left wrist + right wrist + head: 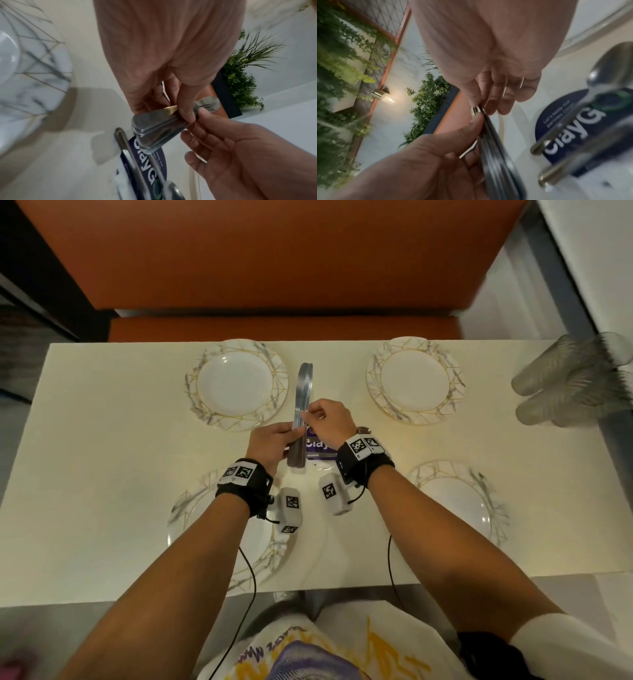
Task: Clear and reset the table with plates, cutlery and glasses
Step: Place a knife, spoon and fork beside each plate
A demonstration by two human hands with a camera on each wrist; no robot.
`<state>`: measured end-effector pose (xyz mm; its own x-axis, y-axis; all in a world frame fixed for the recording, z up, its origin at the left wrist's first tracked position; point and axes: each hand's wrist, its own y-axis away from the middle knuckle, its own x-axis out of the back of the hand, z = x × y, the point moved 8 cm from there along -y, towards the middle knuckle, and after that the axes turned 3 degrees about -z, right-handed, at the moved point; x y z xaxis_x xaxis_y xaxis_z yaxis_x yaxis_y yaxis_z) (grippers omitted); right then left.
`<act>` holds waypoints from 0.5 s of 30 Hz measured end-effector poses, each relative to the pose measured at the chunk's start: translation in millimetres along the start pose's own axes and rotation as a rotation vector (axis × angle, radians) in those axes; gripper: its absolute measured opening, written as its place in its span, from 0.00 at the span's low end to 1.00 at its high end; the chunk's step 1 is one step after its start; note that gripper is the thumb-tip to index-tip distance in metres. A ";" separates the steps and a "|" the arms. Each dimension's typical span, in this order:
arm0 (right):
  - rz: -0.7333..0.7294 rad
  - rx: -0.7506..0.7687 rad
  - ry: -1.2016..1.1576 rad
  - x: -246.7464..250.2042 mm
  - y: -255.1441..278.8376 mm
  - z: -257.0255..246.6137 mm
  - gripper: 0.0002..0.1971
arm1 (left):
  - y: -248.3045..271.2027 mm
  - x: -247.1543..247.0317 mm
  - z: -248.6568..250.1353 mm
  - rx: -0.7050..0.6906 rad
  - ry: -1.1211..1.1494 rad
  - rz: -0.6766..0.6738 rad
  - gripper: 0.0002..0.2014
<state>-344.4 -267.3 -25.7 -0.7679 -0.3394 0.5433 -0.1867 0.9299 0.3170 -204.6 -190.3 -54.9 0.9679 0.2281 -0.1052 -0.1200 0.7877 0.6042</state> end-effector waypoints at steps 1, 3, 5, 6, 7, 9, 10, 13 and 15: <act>-0.003 -0.014 -0.020 -3.5 6.2 2.9 0.09 | 5.5 3.5 -5.6 -0.002 0.001 -0.001 0.12; -0.019 -0.034 -0.079 -10.1 19.8 12.3 0.08 | 16.6 13.6 -18.7 -0.004 -0.001 0.018 0.11; -0.032 -0.052 -0.188 -14.8 39.6 20.0 0.06 | 31.4 24.6 -29.7 -0.016 -0.018 0.038 0.10; -0.022 -0.067 -0.245 -13.7 46.8 25.4 0.05 | 34.3 30.0 -35.4 -0.018 -0.031 0.052 0.10; -0.006 -0.079 -0.274 -12.4 54.0 30.8 0.05 | 37.6 35.2 -40.8 -0.008 -0.029 0.063 0.10; 0.019 -0.111 -0.273 -19.6 85.2 45.2 0.04 | 56.8 50.3 -56.2 -0.009 -0.012 0.059 0.10; 0.021 -0.139 -0.254 -21.5 91.0 55.6 0.04 | 58.0 54.6 -61.1 0.004 0.002 0.066 0.10; -0.014 -0.216 -0.080 -47.8 124.8 82.2 0.08 | 77.9 70.4 -77.2 0.005 0.027 0.082 0.09; -0.042 -0.240 0.003 -67.8 142.0 91.3 0.09 | 87.7 79.3 -87.3 0.008 0.034 0.094 0.09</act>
<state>-374.8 -99.3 -88.5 -0.7607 -0.3778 0.5279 -0.0670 0.8546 0.5150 -157.7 -53.2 -79.2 0.9444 0.3202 -0.0742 -0.2081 0.7573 0.6190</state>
